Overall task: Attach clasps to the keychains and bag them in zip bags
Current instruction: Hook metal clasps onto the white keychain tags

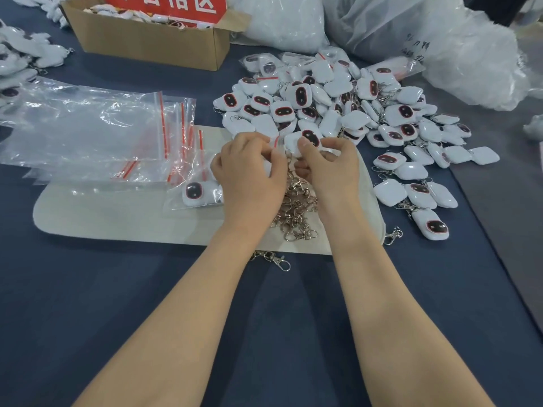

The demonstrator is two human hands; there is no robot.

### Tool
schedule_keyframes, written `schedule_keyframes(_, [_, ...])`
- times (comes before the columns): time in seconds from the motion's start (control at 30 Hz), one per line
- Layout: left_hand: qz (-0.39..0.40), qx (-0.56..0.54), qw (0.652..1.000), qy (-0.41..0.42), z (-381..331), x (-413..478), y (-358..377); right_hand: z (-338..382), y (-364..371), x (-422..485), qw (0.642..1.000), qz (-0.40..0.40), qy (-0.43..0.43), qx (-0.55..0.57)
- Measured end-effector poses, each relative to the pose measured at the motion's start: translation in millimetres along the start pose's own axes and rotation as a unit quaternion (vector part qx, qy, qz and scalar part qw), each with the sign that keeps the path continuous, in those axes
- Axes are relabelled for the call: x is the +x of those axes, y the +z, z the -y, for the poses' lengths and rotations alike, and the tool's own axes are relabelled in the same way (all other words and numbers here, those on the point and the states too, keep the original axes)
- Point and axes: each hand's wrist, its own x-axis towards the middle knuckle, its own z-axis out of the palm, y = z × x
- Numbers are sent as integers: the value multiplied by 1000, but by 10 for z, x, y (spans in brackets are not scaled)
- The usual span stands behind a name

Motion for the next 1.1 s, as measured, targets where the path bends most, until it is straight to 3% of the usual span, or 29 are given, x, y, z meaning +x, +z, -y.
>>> schedule_keyframes(0.07, [4,0,1000,1,-8,2,0,6,-9,-2,999,22,3,-25])
schedule_keyframes(0.2, [4,-4,999,39,-16,-6,-6,-18,45,-55,980,157,-32,-118])
schedule_keyframes(0.4, [5,-20,998,62,-41,-11,-20,19,10,-109,949,293,-14,-115])
schedule_keyframes(0.47, [6,-22,998,59,-26,0,-19,62,11,-115,953,247,-48,-169])
schedule_keyframes(0.53, [21,-6,998,59,-3,7,-11,102,-13,-99,943,118,-131,-283])
schedule_keyframes(0.63, [65,30,995,62,11,-6,7,147,-212,3,874,-65,-176,-449])
schedule_keyframes(0.7, [86,41,994,60,11,-12,14,144,-378,94,841,-77,-94,-527])
schedule_keyframes(0.8, [92,39,993,57,8,-12,11,104,-461,145,837,-51,8,-544])
schedule_keyframes(0.87, [91,38,994,55,1,-12,9,53,-442,156,850,-32,-35,-525])
schedule_keyframes(0.97, [92,36,994,53,1,-17,6,27,-353,128,899,-11,-117,-422])
schedule_keyframes(1.03, [92,32,994,53,2,-23,8,7,-350,139,881,-47,-144,-447])
schedule_keyframes(1.1, [91,26,994,52,1,-27,8,-10,-402,185,846,-95,-102,-515])
